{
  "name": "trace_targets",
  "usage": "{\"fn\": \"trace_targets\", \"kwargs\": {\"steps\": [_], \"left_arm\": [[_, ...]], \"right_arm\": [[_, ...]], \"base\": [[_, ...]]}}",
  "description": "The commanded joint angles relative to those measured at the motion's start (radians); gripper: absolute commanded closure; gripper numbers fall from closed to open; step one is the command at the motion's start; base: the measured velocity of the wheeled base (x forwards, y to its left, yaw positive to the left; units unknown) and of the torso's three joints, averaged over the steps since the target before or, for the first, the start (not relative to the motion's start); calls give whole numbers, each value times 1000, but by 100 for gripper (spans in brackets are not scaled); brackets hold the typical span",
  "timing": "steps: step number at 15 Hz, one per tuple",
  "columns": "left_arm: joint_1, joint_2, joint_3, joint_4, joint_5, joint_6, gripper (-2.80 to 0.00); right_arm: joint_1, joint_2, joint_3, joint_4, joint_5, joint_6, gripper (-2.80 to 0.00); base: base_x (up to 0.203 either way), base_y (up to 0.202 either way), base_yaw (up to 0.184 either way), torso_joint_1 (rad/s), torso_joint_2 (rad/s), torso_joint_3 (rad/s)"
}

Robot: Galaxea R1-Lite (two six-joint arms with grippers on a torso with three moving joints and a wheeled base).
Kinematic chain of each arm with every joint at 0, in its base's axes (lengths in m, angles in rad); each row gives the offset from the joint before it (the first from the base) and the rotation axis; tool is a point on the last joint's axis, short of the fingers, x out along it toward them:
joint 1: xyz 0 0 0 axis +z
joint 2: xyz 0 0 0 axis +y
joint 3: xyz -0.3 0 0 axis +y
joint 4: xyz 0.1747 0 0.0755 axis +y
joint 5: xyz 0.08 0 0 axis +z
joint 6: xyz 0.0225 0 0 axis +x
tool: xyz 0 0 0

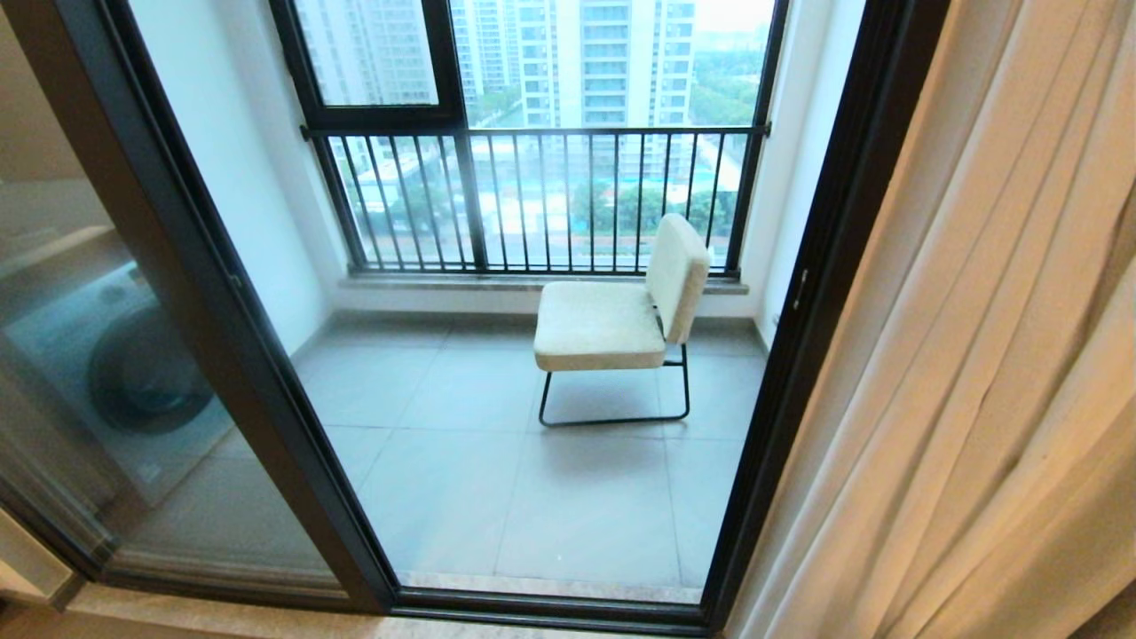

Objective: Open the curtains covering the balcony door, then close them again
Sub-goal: Close the inner curtains on both sides

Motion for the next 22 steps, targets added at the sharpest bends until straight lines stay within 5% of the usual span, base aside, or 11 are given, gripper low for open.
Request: {"fn": "trace_targets", "kwargs": {"steps": [1,6,7,22], "left_arm": [[0,0,0,-1,1,0,0],[0,0,0,-1,1,0,0],[0,0,0,-1,0,0,0],[0,0,0,-1,-1,0,0]], "right_arm": [[38,38,0,-25,-1,-6,-280],[38,107,-15,-82,-4,-10,-280],[39,120,-28,-91,-4,-9,0],[51,140,-25,-89,-6,-1,0]], "base": [[0,0,0,0,0,0],[0,0,0,0,0,0],[0,0,0,0,0,0],[0,0,0,0,0,0]]}}
